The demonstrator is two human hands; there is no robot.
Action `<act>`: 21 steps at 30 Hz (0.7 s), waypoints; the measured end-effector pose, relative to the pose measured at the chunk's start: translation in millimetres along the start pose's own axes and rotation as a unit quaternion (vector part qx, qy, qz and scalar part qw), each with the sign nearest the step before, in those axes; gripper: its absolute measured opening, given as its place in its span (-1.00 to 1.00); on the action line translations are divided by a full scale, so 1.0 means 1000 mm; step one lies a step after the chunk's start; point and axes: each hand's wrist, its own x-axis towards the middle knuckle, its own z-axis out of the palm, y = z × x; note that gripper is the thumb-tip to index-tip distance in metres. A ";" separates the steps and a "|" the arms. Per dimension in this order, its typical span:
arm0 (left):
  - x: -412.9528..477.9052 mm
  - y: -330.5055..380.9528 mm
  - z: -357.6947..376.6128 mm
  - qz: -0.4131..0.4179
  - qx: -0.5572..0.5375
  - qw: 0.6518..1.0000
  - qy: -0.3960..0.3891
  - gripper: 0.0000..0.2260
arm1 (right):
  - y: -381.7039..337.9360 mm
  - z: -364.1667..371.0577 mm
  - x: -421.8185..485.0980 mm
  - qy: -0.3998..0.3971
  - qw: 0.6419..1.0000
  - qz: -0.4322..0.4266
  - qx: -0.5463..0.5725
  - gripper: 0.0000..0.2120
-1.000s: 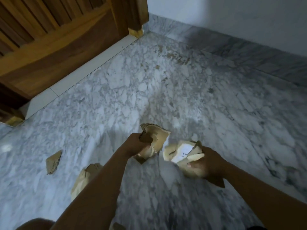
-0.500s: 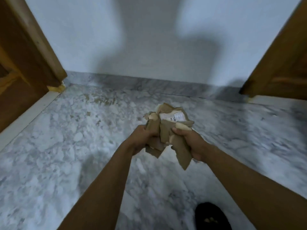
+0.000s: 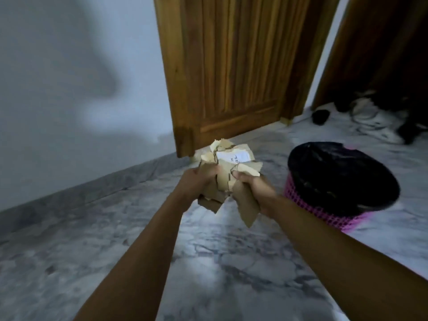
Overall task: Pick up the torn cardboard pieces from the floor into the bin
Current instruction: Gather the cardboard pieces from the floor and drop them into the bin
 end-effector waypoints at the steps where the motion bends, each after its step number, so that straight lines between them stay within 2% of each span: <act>1: 0.011 0.014 0.023 0.021 0.008 1.000 -0.012 -0.58 | -0.014 -0.023 0.002 0.022 1.000 -0.017 -0.006 -0.72; 5: 0.053 0.055 0.135 0.043 -0.002 0.998 -0.040 -0.63 | -0.056 -0.127 0.008 0.096 0.991 -0.089 -0.014 -0.66; 8: 0.082 0.079 0.224 0.053 -0.033 0.996 -0.065 -0.81 | -0.078 -0.209 0.014 0.115 0.985 -0.130 0.004 -0.67; 10: 0.097 0.090 0.277 0.047 -0.034 0.996 -0.070 -0.78 | -0.087 -0.261 0.020 0.135 0.980 -0.145 -0.001 -0.65; 13: 0.118 0.088 0.335 0.039 -0.003 0.996 -0.081 -0.72 | -0.085 -0.327 0.038 0.163 0.975 -0.135 -0.066 -0.65; 15: 0.129 0.080 0.365 0.013 0.063 0.993 -0.102 -0.75 | -0.075 -0.366 0.052 0.166 0.972 -0.096 -0.136 -0.52; 17: 0.137 0.072 0.374 -0.048 0.155 0.975 -0.150 -0.70 | -0.065 -0.391 0.062 0.127 0.959 -0.045 -0.250 -0.31; 19: 0.145 0.063 0.383 -0.084 0.252 0.941 -0.208 -0.60 | -0.057 -0.415 0.071 0.098 0.918 0.020 -0.384 -0.02; 20: 0.150 0.058 0.386 -0.085 0.279 0.933 -0.209 -0.51 | -0.056 -0.423 0.073 0.097 0.897 0.040 -0.429 0.07; 21: 0.155 0.055 0.387 -0.078 0.297 0.933 -0.187 -0.45 | -0.056 -0.429 0.074 0.102 0.886 0.046 -0.451 0.06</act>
